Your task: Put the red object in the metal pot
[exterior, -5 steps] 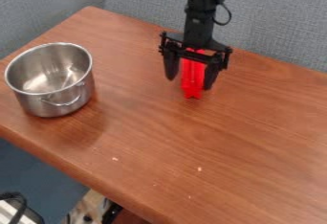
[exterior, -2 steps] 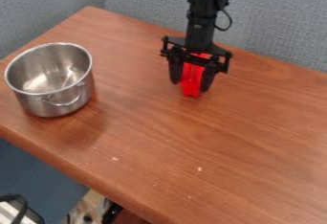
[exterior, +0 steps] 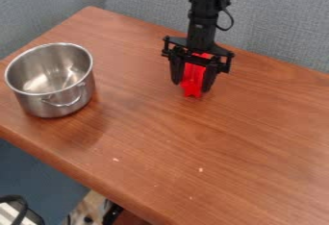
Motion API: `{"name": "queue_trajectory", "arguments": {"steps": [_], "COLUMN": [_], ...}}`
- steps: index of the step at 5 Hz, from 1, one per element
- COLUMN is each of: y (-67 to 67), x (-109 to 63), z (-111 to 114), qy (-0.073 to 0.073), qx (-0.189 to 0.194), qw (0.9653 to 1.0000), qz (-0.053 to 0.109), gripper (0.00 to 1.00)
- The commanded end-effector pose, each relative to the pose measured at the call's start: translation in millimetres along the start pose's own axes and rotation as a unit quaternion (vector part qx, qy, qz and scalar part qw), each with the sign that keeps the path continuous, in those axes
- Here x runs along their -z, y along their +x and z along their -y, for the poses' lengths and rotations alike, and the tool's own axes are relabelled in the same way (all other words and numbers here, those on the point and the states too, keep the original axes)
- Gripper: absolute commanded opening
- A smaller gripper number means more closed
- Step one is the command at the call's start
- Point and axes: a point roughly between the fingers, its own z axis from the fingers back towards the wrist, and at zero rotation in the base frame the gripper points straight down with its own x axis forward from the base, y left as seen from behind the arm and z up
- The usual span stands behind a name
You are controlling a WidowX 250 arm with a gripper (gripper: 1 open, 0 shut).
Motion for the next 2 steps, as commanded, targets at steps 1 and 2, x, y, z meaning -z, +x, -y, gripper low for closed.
{"name": "queue_trajectory", "arguments": {"steps": [1, 2], "y": [7.0, 7.3], "x": [-9.7, -8.7], "z": [-7.1, -7.6], "qy": [-0.002, -0.003], "qx": [-0.010, -0.011], "qw": [0.9998, 0.9998], "qz": [0.018, 0.017], "gripper": [0.00, 0.00]}}
